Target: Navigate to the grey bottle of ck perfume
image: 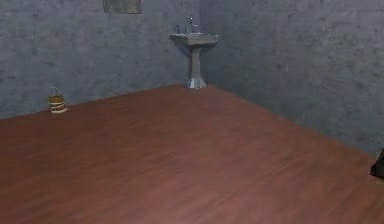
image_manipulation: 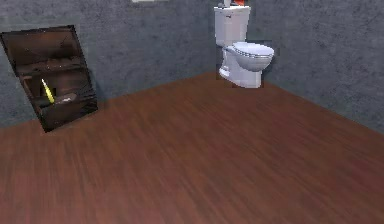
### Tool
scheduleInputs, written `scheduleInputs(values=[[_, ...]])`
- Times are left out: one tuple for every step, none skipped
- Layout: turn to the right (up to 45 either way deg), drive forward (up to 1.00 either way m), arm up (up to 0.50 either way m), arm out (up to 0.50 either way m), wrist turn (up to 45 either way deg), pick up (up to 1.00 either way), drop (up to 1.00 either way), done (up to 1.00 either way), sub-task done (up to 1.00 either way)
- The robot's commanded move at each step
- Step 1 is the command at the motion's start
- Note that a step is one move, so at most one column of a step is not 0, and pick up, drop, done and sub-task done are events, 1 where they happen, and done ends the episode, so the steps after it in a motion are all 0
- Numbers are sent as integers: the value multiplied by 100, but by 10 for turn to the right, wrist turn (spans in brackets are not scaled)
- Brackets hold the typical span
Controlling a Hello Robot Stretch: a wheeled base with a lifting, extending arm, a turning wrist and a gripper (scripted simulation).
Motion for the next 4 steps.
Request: scheduleInputs(values=[[-30,0,0,0,0,0,0,0,0],[0,100,0,0,0,0,0,0,0],[0,100,0,0,0,0,0,0,0],[0,100,0,0,0,0,0,0,0]])
